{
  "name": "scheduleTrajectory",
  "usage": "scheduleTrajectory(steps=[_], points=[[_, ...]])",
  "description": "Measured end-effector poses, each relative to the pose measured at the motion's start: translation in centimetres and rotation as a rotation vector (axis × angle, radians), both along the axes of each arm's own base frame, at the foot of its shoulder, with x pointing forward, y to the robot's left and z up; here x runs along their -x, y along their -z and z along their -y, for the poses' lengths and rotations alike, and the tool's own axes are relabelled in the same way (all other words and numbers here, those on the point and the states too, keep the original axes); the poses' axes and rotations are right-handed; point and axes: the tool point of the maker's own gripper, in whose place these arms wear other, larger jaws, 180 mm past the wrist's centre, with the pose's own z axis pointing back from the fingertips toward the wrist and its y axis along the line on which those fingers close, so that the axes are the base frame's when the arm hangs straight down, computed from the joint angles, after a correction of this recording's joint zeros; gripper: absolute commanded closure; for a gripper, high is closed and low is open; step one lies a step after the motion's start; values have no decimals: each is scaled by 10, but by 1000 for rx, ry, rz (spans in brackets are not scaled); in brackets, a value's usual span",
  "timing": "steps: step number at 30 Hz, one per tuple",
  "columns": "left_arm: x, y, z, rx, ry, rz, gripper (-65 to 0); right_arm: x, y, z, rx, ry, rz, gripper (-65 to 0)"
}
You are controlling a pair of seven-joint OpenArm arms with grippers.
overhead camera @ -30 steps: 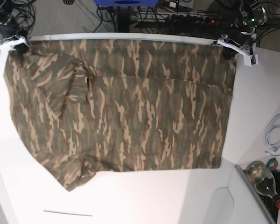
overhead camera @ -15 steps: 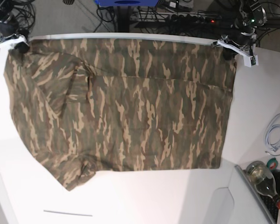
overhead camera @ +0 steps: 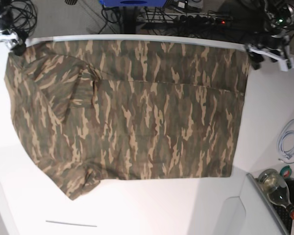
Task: Layout the t-shirt on the table in an organized manner, then fold the t-shirt properly
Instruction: 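Move both grippers along the shirt's side edges toward its middle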
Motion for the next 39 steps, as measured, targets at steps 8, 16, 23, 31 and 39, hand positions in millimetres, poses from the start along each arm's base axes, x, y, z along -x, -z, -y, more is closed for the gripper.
scheduleTrajectory(steps=[8,16,23,31,39], points=[[-20,-68,-54,-142,-114,170,-359,-27,-36,53,111,57,90,-522],[-115,-34,50,-19,293,142,0,-205,-32,61,34,-179,201,-522],[-121,-20,54,-3,301,108,0,-269,-14,60,74,-216,156,-522],[-108,-15,31,-41,305,52,0,-266,12,34,122,-303,115,-516],[-101,-18,6,-46,219,62,0,-259,19,29,100,-313,75,-117]])
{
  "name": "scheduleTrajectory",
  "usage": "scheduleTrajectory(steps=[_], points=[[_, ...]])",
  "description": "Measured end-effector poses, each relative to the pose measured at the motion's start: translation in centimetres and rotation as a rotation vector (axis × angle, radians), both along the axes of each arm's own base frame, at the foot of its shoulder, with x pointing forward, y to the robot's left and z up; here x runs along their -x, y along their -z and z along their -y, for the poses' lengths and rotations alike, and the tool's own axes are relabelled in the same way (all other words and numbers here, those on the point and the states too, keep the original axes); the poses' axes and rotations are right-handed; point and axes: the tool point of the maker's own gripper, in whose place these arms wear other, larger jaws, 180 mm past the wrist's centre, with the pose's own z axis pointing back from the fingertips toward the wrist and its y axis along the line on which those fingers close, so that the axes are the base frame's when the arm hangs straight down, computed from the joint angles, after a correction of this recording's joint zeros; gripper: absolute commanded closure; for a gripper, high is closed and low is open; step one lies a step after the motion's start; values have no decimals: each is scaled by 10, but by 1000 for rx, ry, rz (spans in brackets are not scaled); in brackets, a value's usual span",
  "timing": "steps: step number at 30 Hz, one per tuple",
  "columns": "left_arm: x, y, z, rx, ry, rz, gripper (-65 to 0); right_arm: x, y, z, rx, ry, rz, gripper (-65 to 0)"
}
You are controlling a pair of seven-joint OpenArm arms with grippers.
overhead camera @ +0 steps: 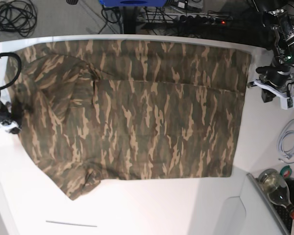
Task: Layout the t-shirt on the table in an organized manner, then fold the t-shirt properly
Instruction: 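Move both grippers along the shirt's side edges toward its middle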
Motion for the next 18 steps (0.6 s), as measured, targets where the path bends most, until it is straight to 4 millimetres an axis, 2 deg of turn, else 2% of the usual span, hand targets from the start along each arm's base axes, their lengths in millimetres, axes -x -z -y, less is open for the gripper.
scheduleTrajectory(steps=[1,5,8,9,14,18], points=[[-1,-1,-1,-1,0,2,0,2,2,-1,-9,-5,-19,-93],[-1,-1,0,-2,5,0,0,0,0,-5,-17,-21,-28,-93],[-2,-1,0,-3,6,1,0,0,1,-8,-20,-32,-35,-9],[-2,-1,0,-3,6,1,0,0,1,-9,-22,-33,-34,0],[-2,-1,1,-1,8,2,0,-5,-5,-17,-17,-80,-21,-2],[-1,-1,0,-2,7,-1,0,1,-16,-30,-61,-114,-9,-2]])
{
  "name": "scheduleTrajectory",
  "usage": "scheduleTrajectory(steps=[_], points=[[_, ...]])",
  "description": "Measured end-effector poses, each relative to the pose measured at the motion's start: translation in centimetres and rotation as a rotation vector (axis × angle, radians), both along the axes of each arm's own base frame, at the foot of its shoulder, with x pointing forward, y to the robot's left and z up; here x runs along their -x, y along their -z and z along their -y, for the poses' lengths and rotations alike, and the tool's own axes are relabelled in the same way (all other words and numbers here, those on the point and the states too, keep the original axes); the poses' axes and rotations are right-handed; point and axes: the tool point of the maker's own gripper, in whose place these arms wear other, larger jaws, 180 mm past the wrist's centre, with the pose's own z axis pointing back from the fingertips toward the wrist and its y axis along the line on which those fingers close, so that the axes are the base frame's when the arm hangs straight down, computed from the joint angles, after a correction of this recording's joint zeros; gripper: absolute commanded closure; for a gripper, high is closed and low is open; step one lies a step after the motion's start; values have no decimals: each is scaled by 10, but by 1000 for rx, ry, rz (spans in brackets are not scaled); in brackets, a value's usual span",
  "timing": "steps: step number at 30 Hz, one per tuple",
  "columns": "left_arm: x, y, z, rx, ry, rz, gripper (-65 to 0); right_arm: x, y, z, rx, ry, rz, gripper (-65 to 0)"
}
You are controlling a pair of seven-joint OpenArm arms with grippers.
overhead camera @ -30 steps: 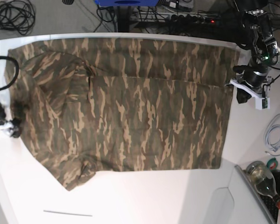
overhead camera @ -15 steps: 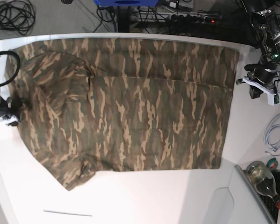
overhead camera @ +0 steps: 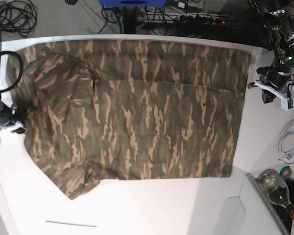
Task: Layout the t-shirt on the table in an organized manner, then fold the t-shirt properly
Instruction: 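Move both grippers along the shirt's side edges toward its middle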
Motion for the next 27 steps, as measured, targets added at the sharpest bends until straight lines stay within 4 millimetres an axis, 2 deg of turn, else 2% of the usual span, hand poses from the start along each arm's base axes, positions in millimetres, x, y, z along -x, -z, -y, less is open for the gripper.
scheduleTrajectory(steps=[5,10,12,16,19,21,23,25,27], points=[[-2,-1,1,0,5,3,0,22,-24,1,8,-32,27,-2],[-2,7,0,16,-9,-12,0,37,-52,-23,-24,-77,55,-3],[-3,10,-1,23,-16,-17,0,50,-59,-31,-27,-83,40,-5],[-1,15,-1,34,-22,-26,0,76,-64,-49,-48,-90,21,-6],[-4,14,-2,34,-23,-23,0,92,-53,-61,-82,-81,-11,-11],[-6,13,-1,36,-23,-16,0,101,-43,-67,-108,-68,-38,-53],[-5,13,-1,36,-23,-18,0,108,-32,-64,-123,-9,-92,-138],[-5,13,-1,35,-23,-18,0,108,-32,-62,-123,9,-97,-239],[-5,13,-2,34,-24,-17,0,99,-39,-58,-116,24,-77,-335]])
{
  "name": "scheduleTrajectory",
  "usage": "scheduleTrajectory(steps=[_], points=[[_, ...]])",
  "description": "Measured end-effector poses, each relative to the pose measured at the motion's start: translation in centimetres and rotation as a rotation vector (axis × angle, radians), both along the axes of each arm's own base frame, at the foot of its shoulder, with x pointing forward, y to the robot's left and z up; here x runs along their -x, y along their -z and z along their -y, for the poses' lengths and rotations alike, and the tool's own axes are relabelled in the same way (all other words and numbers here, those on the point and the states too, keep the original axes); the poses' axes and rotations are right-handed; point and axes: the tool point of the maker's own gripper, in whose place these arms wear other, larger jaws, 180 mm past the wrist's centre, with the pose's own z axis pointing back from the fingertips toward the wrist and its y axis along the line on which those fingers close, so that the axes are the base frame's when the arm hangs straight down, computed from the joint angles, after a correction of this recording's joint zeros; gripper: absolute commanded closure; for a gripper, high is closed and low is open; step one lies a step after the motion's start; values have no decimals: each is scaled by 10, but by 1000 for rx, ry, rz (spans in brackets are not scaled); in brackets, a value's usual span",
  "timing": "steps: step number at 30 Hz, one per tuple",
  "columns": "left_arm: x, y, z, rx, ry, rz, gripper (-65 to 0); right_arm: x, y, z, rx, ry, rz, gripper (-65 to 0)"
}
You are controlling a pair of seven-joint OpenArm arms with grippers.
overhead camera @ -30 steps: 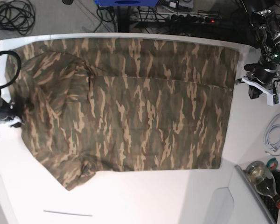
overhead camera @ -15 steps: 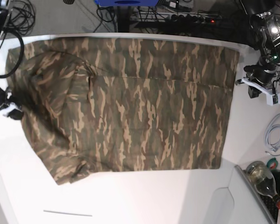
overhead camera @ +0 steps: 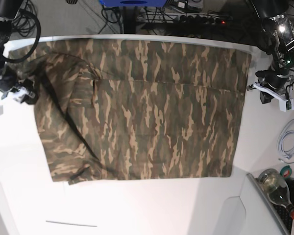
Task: Layout the t-shirt on the table in an organized manner, then fold the t-shirt properly
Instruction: 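Move both grippers along the shirt's side edges toward its middle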
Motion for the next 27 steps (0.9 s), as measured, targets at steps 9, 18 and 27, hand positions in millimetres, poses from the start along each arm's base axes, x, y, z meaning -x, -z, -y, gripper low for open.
scheduleTrajectory(steps=[9,18,27], points=[[0,-5,-9,-20,-3,2,0,-107,-12,22,55,-41,33,-422],[3,-6,-14,-33,0,-8,0,-106,42,0,87,-106,-110,-402],[3,-6,-14,-32,1,-6,0,-114,42,-8,75,-91,-71,-383]])
